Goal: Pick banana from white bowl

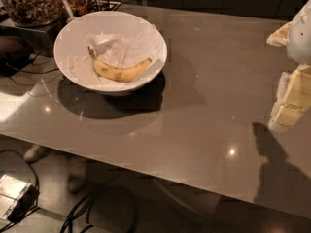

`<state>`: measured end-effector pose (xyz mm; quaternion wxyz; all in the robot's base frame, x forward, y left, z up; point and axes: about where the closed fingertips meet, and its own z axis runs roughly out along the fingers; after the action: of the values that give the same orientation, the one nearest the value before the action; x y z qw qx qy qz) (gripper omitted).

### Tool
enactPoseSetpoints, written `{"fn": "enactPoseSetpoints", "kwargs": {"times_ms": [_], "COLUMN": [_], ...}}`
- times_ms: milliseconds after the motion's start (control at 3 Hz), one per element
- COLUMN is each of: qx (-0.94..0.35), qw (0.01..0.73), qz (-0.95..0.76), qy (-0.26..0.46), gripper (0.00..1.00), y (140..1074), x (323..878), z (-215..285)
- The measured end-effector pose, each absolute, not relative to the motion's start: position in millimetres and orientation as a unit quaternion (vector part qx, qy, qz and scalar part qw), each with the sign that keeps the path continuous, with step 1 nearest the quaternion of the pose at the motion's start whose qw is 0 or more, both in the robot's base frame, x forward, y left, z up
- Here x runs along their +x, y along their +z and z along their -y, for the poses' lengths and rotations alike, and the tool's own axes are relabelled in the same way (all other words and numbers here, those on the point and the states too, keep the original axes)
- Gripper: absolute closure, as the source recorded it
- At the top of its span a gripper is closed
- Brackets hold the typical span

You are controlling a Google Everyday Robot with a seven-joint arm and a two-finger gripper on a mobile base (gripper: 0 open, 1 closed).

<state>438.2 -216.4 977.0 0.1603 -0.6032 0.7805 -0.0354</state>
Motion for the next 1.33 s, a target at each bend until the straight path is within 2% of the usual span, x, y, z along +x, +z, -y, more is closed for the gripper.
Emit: {"fn": "enactPoseSetpoints", "kwargs": {"times_ms": [667, 1333], "qx": [-0.606, -0.655], "qw": [0.16, 0.112], "qz": [-0.778, -0.742], "qy": [-0.047, -0.093], "gripper": [0.0, 0.0], "y": [980, 999], "x": [440, 463], "z": [208, 128]}}
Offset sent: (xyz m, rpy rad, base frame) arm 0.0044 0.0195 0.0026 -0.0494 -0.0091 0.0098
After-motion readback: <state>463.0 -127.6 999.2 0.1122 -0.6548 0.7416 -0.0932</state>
